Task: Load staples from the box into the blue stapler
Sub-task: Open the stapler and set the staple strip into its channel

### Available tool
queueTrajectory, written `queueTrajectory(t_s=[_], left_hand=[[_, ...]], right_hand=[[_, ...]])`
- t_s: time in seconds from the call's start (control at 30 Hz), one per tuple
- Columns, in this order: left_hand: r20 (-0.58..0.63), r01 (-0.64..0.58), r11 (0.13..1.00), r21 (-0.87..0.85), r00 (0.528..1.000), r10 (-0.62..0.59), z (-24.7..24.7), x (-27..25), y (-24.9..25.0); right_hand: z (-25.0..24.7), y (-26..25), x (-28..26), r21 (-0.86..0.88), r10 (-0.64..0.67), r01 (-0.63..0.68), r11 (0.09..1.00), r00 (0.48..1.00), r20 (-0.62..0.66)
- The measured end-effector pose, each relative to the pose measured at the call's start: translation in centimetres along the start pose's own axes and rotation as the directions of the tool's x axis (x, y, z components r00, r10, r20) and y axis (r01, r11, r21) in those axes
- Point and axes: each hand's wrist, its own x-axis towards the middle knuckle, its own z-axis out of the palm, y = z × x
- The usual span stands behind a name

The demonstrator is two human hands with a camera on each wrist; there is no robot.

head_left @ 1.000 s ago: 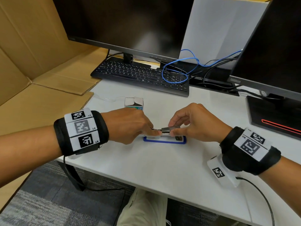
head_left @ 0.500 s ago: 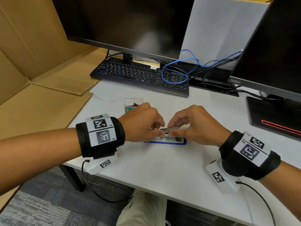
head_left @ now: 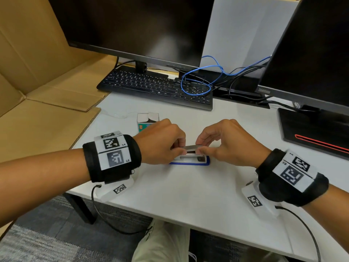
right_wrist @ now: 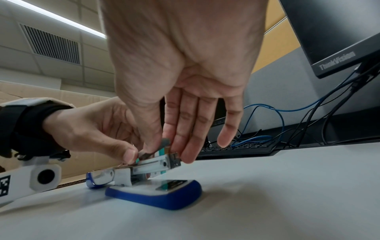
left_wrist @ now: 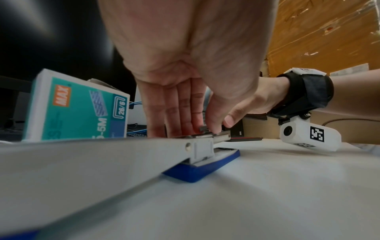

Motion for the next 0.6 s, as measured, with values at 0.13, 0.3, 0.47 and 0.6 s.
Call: queueTrajectory(t_s=[0.13,0.3,0.47,0.6], left_hand=[[0.014,-0.016,0.997,0.074,1.000,0.015,0.03,-0.13,0.52],[-0.001,-0.009,0.996,0.084,1.000,0.009,0.18,-0.20,0.71],[0.008,-0.007,0.995,0.101,1.000,0.006,0.15,-0.22,0.81],[0.011,-0.002,0.997,0.082,1.000,0.001,0.24,-0.20,0.72]], right_hand=[[0.08,0.01,-0.08,-0.027,0.002,-0.001,1.000,1.000,0.017],[0.11,0.05,-0.02,-0.057,0.011,-0.009,0.998,0.999,0.036],[-0.02,-0.11,0.14,-0.081,0.016,-0.012,0.997,0.998,0.057],[-0.12,-0.16,0.29,-0.086,0.025,-0.020,0.996,0.998,0.065]])
